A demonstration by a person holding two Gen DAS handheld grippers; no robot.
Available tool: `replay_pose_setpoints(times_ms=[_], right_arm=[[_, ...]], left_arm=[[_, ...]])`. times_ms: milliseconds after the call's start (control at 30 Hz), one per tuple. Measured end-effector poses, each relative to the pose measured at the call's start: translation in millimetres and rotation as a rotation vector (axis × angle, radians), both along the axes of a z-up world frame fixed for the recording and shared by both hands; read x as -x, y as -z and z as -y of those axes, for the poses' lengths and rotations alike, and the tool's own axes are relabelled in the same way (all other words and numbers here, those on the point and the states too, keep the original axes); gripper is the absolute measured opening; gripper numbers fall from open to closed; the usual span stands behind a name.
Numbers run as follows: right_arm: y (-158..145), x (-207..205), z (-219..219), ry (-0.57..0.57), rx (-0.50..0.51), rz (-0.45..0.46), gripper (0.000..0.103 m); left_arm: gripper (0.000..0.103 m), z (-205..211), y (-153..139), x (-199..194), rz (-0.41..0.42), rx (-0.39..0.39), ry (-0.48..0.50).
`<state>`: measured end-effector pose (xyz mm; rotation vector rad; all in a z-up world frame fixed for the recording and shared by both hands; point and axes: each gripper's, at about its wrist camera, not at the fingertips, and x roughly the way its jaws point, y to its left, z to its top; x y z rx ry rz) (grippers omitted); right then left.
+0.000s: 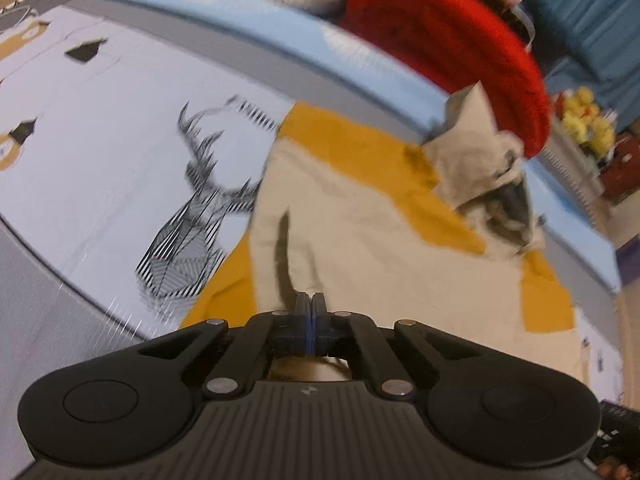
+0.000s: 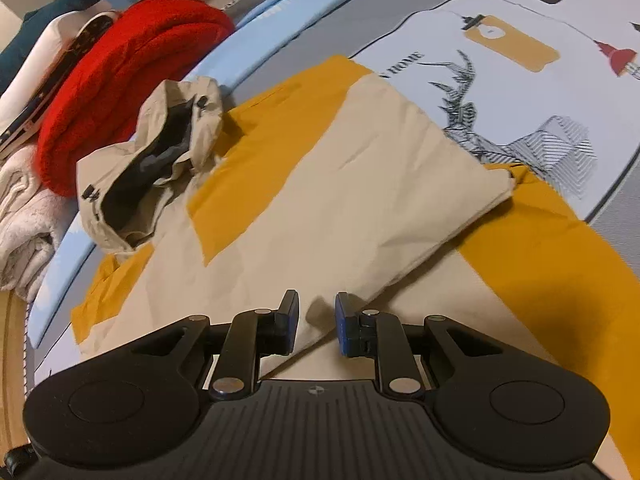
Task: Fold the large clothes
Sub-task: 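Pinch the jacket edge with the left tool and release it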
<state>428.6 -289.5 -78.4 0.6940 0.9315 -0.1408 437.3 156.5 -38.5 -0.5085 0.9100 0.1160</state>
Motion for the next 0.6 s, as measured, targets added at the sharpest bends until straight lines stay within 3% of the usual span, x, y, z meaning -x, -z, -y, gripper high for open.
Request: replay_pose_setpoints(times_ms=[133,333,500,600], right_arm=[[-0.1,-1.3,-2.0,-0.008,-0.02,0.024,0.02],[5.9,-3.9,2.1,0.004,-0.019,-0.003,0.02],[18.9,-4.9,10.1,0.05,0.022,-0.111,0.02],[9.3,-5.0,5.8,0.03,0.042,-0.059,0.02]], left_arm=[[0.0,1.5,-18.8,3.6,0.104,-0.032,-0.015],[0.001,3.1,-12.7,-0.6,0.038,-0.087,-0.04],[0.013,16.3,-18.3,0.5,0.093,-0.097,0.045],[0.026,22.7,-1.1,-4.5,0.01,-0.088,0.078]])
